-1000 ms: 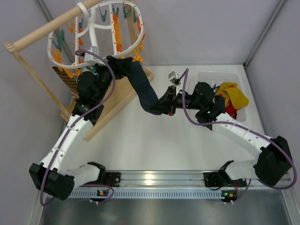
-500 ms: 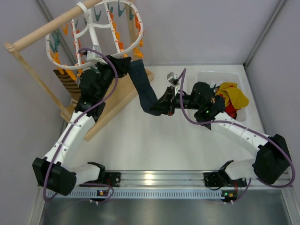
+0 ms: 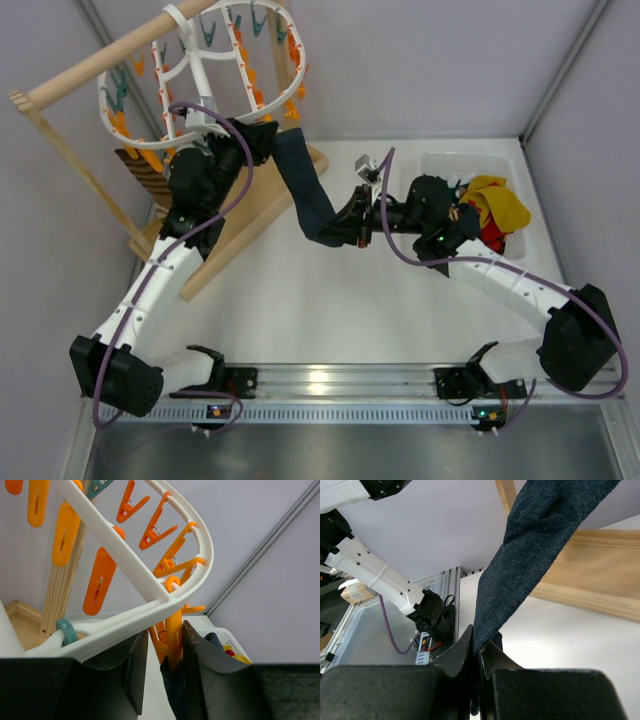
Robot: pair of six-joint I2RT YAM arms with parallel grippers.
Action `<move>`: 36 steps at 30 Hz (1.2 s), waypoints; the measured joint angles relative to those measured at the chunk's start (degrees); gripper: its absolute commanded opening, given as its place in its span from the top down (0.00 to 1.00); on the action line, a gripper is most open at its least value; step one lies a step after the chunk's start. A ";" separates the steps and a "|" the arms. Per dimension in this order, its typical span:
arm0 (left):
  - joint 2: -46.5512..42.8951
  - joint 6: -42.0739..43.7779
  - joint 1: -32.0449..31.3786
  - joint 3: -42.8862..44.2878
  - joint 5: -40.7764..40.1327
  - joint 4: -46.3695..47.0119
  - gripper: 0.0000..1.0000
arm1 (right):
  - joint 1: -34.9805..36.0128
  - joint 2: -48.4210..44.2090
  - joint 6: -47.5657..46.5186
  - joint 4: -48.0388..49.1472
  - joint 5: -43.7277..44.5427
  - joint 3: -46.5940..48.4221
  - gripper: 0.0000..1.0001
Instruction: Remove the socks clipped to the hanger
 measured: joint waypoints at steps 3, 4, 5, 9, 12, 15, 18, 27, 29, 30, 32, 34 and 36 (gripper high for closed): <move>0.00 0.39 0.02 0.00 0.00 0.20 1.00 | 0.00 -0.02 -0.13 0.17 0.00 -0.59 1.00; 0.00 0.46 0.02 0.00 0.02 0.26 1.00 | 0.00 -0.07 -0.24 0.09 0.02 -0.81 1.00; 0.00 0.59 0.02 0.00 0.04 0.24 1.00 | 0.00 -0.13 -0.44 0.09 0.02 -1.22 1.00; 0.00 0.61 0.09 0.00 0.20 0.28 1.00 | 0.00 -0.68 -0.90 -0.17 0.00 -2.80 1.00; 0.00 0.52 0.15 0.02 0.46 0.31 1.00 | 0.00 -1.09 -1.11 -0.31 0.09 -3.67 1.00; 0.00 0.24 0.22 0.02 0.66 0.31 1.00 | -0.07 -1.57 -1.44 -0.68 0.33 -4.24 1.00; -0.11 -0.31 0.26 0.00 0.83 0.31 0.87 | -0.37 -3.32 -1.73 -2.21 1.81 -5.33 1.00; -4.35 -2.45 0.70 -4.37 2.75 2.14 0.26 | -4.72 -14.84 -5.18 -19.08 19.56 -5.75 1.00; -5.16 -2.82 0.70 -5.44 3.85 2.43 0.15 | -7.10 -16.00 -5.60 -22.93 21.92 -5.53 1.00; -5.60 -3.26 0.70 -5.97 4.44 2.34 0.11 | -8.50 -16.22 -5.84 -24.61 22.86 -5.38 1.00; -6.38 -3.76 0.70 -6.91 5.18 1.92 0.03 | -11.39 -16.35 -6.21 -28.76 25.05 -4.50 1.00; -7.65 -4.11 0.70 -8.02 5.57 0.57 0.01 | -14.60 -16.28 -6.73 -32.54 26.99 -3.10 1.00; -10.01 -4.44 0.70 -10.08 5.73 -1.99 0.01 | -18.12 -16.22 -7.02 -35.30 28.89 -1.29 1.00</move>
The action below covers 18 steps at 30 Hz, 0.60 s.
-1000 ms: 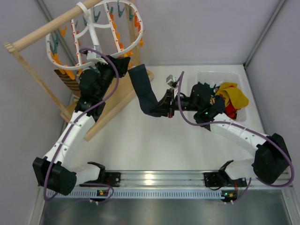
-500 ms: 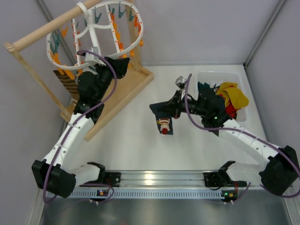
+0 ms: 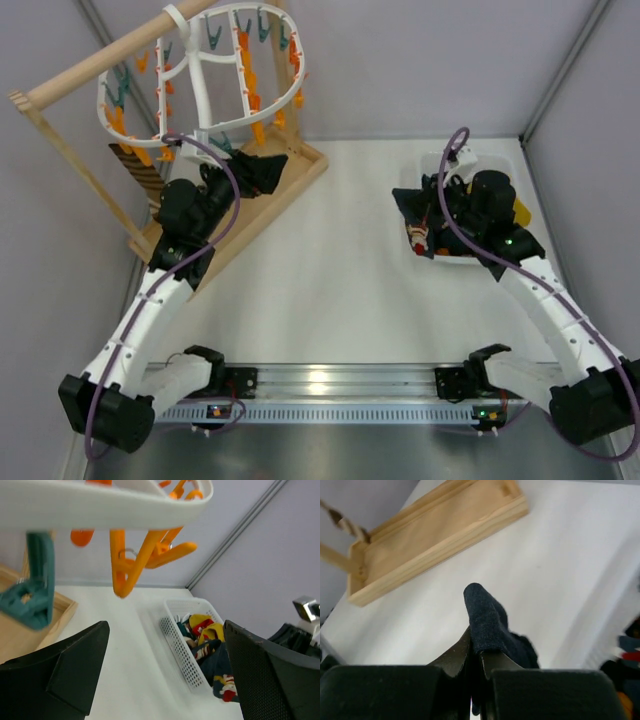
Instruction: Remove the socks clipped to the hanger
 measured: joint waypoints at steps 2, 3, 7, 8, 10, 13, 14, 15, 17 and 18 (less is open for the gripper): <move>-2.58 -0.33 0.00 -1.88 -0.02 -3.06 0.01 | -3.80 0.13 -0.02 -1.79 1.46 1.77 1.00; -4.24 -0.35 0.00 -3.06 -0.17 -4.76 0.01 | -6.38 0.42 0.00 -2.51 2.05 2.78 1.00; -10.12 -0.24 0.00 -6.97 -1.27 -12.90 0.01 | -14.67 2.84 0.37 -3.23 4.85 6.23 1.00; -11.04 -0.09 0.00 -7.54 -1.46 -14.97 0.01 | -16.20 4.07 0.68 -3.43 5.11 7.19 1.00; -12.68 0.35 0.00 -8.74 -1.70 -19.26 0.01 | -18.18 7.06 1.31 -3.39 5.27 9.55 1.00; -15.19 1.01 0.00 -10.19 -1.62 -25.88 0.01 | -20.28 13.84 2.69 -2.84 5.05 14.62 1.00; -16.06 1.40 0.00 -10.25 -1.44 -28.28 0.01 | -20.83 16.26 3.23 -2.08 5.20 16.04 1.00; -16.83 1.92 0.00 -10.25 -1.36 -30.12 0.01 | -21.22 18.62 3.82 -1.03 5.92 17.20 1.00; -18.60 3.80 0.00 -9.64 -1.11 -35.28 0.01 | -21.59 22.75 5.51 1.73 7.50 17.84 0.98; -19.10 4.55 0.00 -9.01 -1.20 -37.59 0.01 | -21.64 24.26 6.16 2.40 8.26 17.81 0.98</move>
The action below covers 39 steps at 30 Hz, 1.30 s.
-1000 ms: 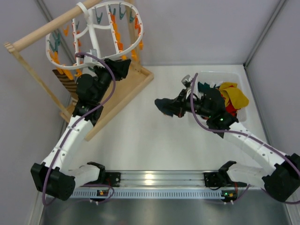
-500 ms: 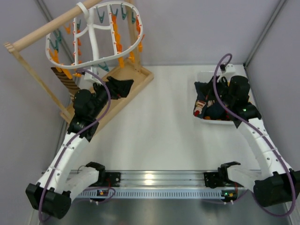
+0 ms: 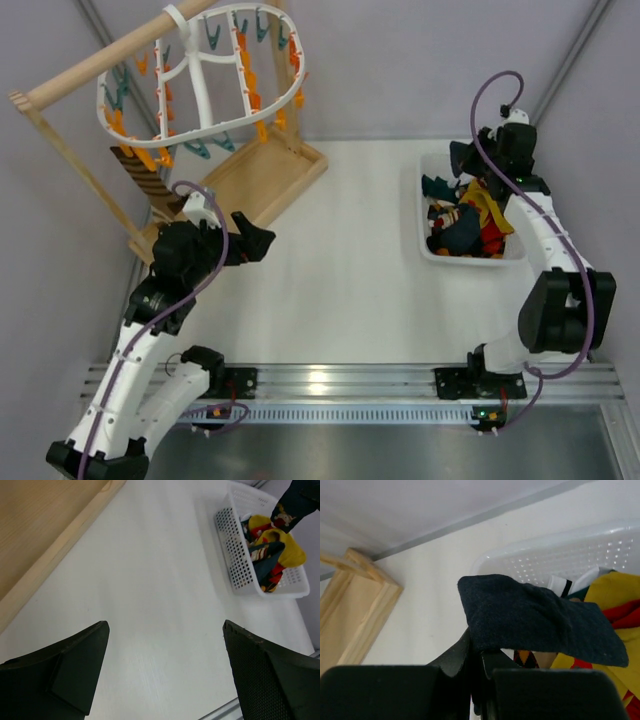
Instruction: Remove the socks clipped to the hanger
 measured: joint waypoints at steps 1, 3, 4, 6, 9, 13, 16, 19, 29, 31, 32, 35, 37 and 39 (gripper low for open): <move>-0.50 1.31 0.00 1.38 -0.48 -3.50 0.01 | 0.00 1.79 0.81 0.66 1.31 -0.26 0.98; -1.09 3.74 0.00 4.04 -1.92 -8.37 0.01 | 0.00 4.68 2.47 2.05 3.34 -1.33 0.86; -1.44 5.16 0.00 5.68 -3.02 -10.93 0.01 | -0.02 5.79 3.30 2.80 4.11 -2.27 0.73; -1.95 8.22 0.00 8.68 -5.25 -15.15 0.01 | -0.07 7.82 4.44 3.19 5.18 -3.69 0.46; -3.67 11.47 -0.02 10.19 -8.35 -18.45 0.01 | -0.07 9.79 4.72 3.10 6.23 -4.35 0.30; -6.58 12.96 -0.09 10.19 -11.74 -21.81 0.01 | -0.04 8.50 4.63 3.10 7.06 -4.52 0.04; -9.18 12.70 -0.13 9.88 -15.67 -22.34 0.01 | 0.39 4.94 3.82 2.95 7.98 -4.50 0.01; -13.46 10.99 -0.13 7.13 -20.26 -20.68 0.01 | 2.69 -1.31 2.49 3.30 9.66 -4.50 0.01; -19.41 4.33 -0.13 -3.50 -32.52 -16.81 0.01 | 25.59 -12.31 0.94 21.09 3.21 -16.22 0.01; -15.82 3.56 -0.13 -3.45 -34.53 -15.93 0.01 | 28.59 -11.76 1.49 23.71 1.64 -20.04 0.01; -13.84 3.17 -0.13 -3.48 -35.15 -15.67 0.01 | 29.86 -11.50 1.86 24.65 0.94 -21.77 0.01; -6.10 0.33 -0.13 -3.50 -36.96 -15.30 0.01 | 31.85 -11.39 3.26 27.96 -0.44 -26.64 0.01; -1.99 -3.32 -0.13 -3.61 -38.69 -15.06 0.01 | 32.30 -11.63 4.22 30.21 -1.05 -29.73 0.00; 2.01 -7.37 -0.17 -3.89 -41.79 -14.56 0.01 | 32.30 -12.46 4.85 31.54 -1.18 -32.37 0.00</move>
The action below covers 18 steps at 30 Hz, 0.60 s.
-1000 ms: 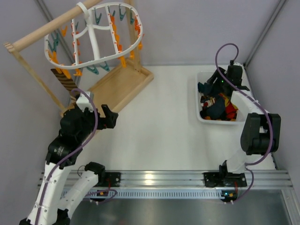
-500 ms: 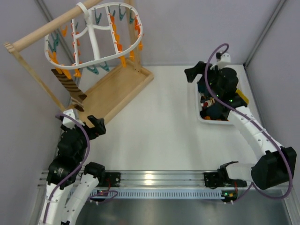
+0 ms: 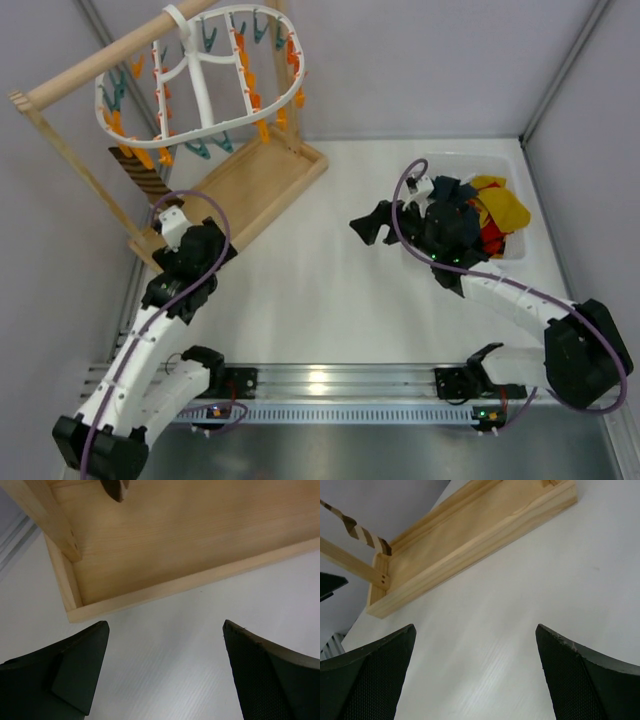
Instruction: Remove the socks clipped to the hanger
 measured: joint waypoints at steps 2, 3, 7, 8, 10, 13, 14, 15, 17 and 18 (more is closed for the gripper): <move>4.76 -3.30 -0.48 -0.04 -5.66 0.70 0.01 | 0.00 -1.88 0.15 0.37 -0.13 -2.49 0.00; 7.08 -4.55 -0.61 0.00 -8.68 1.33 0.01 | 0.00 -2.95 0.15 0.35 -0.15 -3.39 0.00; 18.10 -7.76 -0.72 0.87 -20.00 2.78 0.01 | 0.00 -9.70 0.02 0.24 -0.22 -7.23 0.01; 20.46 -8.24 -0.72 1.18 -22.43 3.43 0.01 | 0.00 -11.50 -0.04 0.39 -0.26 -8.00 0.01; 25.11 -8.94 -0.70 2.78 -26.77 4.76 0.01 | -0.02 -15.43 -0.28 0.48 -0.37 -9.77 0.01; 32.13 -10.23 -0.72 6.60 -32.37 6.60 0.01 | -0.04 -19.58 -0.96 0.26 -0.52 -11.67 0.01; 34.58 -10.60 -0.72 8.02 -34.07 7.26 0.01 | -0.17 -20.61 -1.27 0.02 -0.74 -11.89 0.01; 36.81 -10.93 -0.72 9.35 -35.76 7.93 0.01 | -0.44 -21.40 -1.60 -0.17 -0.96 -11.89 0.01; 41.42 -11.45 -0.63 12.20 -39.01 9.09 0.01 | -0.96 -23.10 -2.19 -0.26 -1.53 -11.89 0.01; 43.52 -11.47 -0.39 13.60 -39.91 9.44 0.01 | -1.25 -24.02 -2.34 -0.26 -1.86 -11.89 0.01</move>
